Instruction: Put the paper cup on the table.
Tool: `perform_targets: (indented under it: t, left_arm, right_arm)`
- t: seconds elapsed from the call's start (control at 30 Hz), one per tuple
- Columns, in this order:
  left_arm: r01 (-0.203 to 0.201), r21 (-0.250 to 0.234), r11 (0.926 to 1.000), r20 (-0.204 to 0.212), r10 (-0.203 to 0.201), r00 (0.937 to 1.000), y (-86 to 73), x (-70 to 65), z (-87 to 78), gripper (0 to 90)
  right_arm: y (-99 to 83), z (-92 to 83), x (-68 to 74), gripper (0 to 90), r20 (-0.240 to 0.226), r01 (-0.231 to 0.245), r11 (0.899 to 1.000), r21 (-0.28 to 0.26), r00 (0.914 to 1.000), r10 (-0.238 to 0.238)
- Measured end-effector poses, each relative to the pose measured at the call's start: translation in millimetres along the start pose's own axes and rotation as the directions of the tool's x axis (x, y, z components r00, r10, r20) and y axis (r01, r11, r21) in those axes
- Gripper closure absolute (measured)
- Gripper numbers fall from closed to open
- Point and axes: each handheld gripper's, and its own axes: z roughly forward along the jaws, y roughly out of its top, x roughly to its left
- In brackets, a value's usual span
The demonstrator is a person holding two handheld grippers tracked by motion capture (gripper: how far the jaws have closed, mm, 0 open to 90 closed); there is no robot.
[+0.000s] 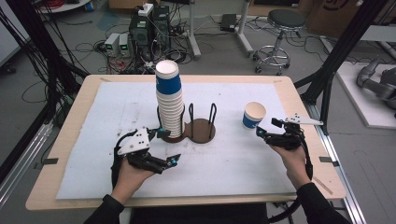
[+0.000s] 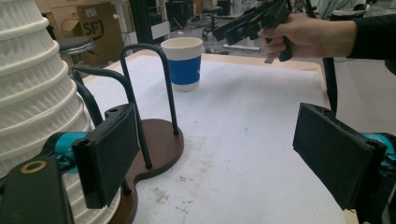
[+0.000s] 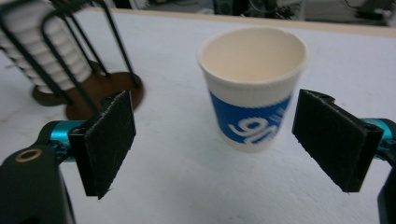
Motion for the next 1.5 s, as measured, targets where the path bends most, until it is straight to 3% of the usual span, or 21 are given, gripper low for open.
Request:
perform_targets:
  t: [0.17,0.33,0.47,0.67,0.73,1.0,1.23,1.37,1.5]
  left_arm:
    - [0.006,0.004,1.0000,-0.006,-0.006,1.0000,-0.5,1.3,0.5,14.4]
    - [0.015,0.004,0.9999,-0.019,-0.015,0.9997,0.5,2.8,-1.4,14.4]
    - [0.025,0.000,0.9997,-0.030,-0.025,0.9992,3.2,3.3,-2.5,14.4]
    - [0.019,-0.005,0.9998,-0.030,-0.019,0.9994,8.4,3.6,-2.8,14.4]
    - [0.018,-0.007,0.9998,-0.030,-0.018,0.9994,9.3,3.3,-3.6,14.4]
    - [0.013,-0.023,0.9997,-0.027,-0.013,0.9995,10.6,1.8,-8.9,14.4]
    - [-0.002,-0.024,0.9997,-0.033,0.001,0.9995,10.9,-1.8,-12.2,14.4]
    - [0.001,-0.029,0.9996,-0.040,-0.002,0.9992,11.2,-0.8,-14.9,14.4]
    - [0.006,-0.028,0.9996,-0.042,-0.007,0.9991,10.3,0.4,-15.0,14.4]
  right_arm:
    - [6.2,-7.5,17.7,13.9,-0.098,0.053,0.997,-0.059,0.9934,-0.058]
    - [9.9,-8.8,32.0,13.9,-0.176,0.104,0.988,-0.112,0.9768,-0.123]
    - [11.5,-10.0,38.6,13.9,-0.230,0.114,0.983,-0.145,0.9621,-0.146]
    - [15.3,-13.4,48.4,13.8,-0.302,0.137,0.972,-0.192,0.9340,-0.191]
    - [16.7,-13.6,50.2,13.8,-0.308,0.145,0.967,-0.208,0.9291,-0.205]
    - [16.9,-11.9,57.0,13.8,-0.347,0.160,0.969,-0.187,0.9124,-0.218]
    - [18.5,-13.1,62.6,13.9,-0.351,0.174,0.963,-0.204,0.9056,-0.238]
    - [18.4,-11.8,65.5,13.9,-0.366,0.195,0.957,-0.216,0.8923,-0.265]
    - [18.1,-9.7,65.6,13.8,-0.374,0.194,0.960,-0.200,0.8911,-0.258]
